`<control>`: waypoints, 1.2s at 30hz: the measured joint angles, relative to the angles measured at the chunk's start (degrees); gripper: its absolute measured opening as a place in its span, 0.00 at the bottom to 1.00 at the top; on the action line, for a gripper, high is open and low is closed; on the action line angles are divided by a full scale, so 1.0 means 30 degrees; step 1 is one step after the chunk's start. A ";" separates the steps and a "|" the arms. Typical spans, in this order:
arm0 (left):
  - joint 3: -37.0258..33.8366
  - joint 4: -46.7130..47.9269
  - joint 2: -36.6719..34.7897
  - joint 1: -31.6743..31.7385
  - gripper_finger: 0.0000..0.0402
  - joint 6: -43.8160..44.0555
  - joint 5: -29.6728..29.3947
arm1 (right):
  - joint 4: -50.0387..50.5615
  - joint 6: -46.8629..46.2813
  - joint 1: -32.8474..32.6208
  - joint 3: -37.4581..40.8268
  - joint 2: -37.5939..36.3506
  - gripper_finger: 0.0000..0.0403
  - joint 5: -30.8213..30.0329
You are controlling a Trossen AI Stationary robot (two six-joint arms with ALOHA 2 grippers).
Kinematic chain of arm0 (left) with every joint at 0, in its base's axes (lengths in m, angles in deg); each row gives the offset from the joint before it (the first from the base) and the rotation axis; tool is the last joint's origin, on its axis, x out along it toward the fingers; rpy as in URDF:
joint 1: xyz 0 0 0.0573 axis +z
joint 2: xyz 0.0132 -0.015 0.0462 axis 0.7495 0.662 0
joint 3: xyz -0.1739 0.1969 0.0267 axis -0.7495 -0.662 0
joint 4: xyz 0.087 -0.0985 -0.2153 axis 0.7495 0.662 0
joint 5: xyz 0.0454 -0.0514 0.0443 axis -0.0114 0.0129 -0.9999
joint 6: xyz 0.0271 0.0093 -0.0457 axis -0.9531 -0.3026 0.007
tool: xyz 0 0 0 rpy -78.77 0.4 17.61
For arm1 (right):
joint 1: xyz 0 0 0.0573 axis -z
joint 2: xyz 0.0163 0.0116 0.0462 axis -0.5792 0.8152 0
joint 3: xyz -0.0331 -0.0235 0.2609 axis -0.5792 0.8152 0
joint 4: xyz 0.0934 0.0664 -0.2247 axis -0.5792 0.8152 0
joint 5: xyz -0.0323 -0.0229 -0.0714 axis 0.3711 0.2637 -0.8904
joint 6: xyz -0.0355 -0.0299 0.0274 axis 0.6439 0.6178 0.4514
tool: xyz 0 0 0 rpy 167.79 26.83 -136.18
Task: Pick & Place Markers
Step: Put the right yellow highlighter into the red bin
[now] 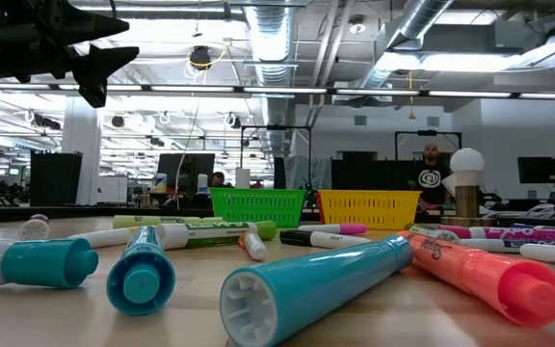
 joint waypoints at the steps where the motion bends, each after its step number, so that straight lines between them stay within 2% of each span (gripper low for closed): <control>1: 0.0000 0.0000 0.0000 0.0000 0.44 0.0000 0.0000 | -0.0516 -0.0019 0.0000 0.0233 -0.0109 0.51 -0.0153; 8: 0.0000 -0.0015 0.0000 0.0000 0.44 0.0000 0.0000 | -0.2977 -0.0283 0.0044 0.1742 -0.0254 0.49 -0.0626; 13: 0.0000 -0.0077 0.0000 0.0000 0.44 0.0000 0.0000 | -0.3415 -0.1300 0.0046 0.2472 -0.0357 0.46 -0.0632; 25: 0.0000 -0.0131 0.0000 -0.0003 0.44 0.0000 0.0000 | -0.3196 -0.1010 0.0413 0.2529 -0.0319 0.22 -0.0540; 36: 0.0000 -0.0146 0.0000 -0.0002 0.44 0.0000 -0.0002 | -0.3440 -0.0441 0.0401 0.2643 -0.0887 0.10 -0.0678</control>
